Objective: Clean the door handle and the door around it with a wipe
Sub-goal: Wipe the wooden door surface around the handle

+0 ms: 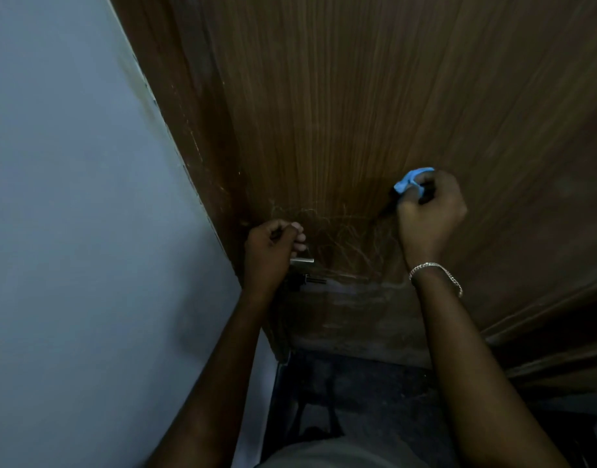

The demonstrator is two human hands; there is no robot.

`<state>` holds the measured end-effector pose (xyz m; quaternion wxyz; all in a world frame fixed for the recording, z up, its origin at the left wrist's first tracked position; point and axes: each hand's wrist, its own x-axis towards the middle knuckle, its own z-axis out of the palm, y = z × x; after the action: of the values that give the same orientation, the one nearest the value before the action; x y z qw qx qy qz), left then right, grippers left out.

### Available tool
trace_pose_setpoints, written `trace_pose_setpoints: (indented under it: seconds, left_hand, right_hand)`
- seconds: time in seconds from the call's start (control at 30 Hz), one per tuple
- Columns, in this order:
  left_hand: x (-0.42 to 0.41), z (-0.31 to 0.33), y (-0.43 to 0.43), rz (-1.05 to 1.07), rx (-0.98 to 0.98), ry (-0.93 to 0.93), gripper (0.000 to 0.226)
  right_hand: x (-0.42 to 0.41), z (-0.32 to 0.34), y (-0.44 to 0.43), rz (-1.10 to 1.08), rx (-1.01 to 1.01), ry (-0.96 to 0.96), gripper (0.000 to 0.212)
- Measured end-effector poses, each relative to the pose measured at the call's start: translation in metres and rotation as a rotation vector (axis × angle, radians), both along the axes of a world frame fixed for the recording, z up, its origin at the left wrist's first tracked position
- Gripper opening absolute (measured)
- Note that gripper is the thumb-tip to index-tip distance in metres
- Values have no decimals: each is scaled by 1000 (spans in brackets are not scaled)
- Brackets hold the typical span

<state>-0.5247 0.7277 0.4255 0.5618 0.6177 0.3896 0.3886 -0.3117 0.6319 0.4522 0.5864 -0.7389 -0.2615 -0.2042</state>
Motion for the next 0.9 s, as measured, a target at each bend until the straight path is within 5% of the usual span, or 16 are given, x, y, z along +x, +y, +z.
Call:
trace_pose_setpoints:
  seconds: [0.23, 0.5, 0.67, 0.9]
  left_hand:
    - [13, -3, -4, -38, 2, 1, 18]
    - [18, -1, -2, -44, -16, 0, 18]
    - [22, -1, -4, -66, 0, 17, 19]
    - [15, -5, -1, -31, -21, 2, 18]
  right_hand:
    - [-13, -29, -8, 58, -209, -21, 10]
    - [10, -11, -11, -39, -52, -62, 4]
    - [6, -45, -27, -17, -347, -29, 6]
    - [23, -26, -23, -103, -13, -53, 4]
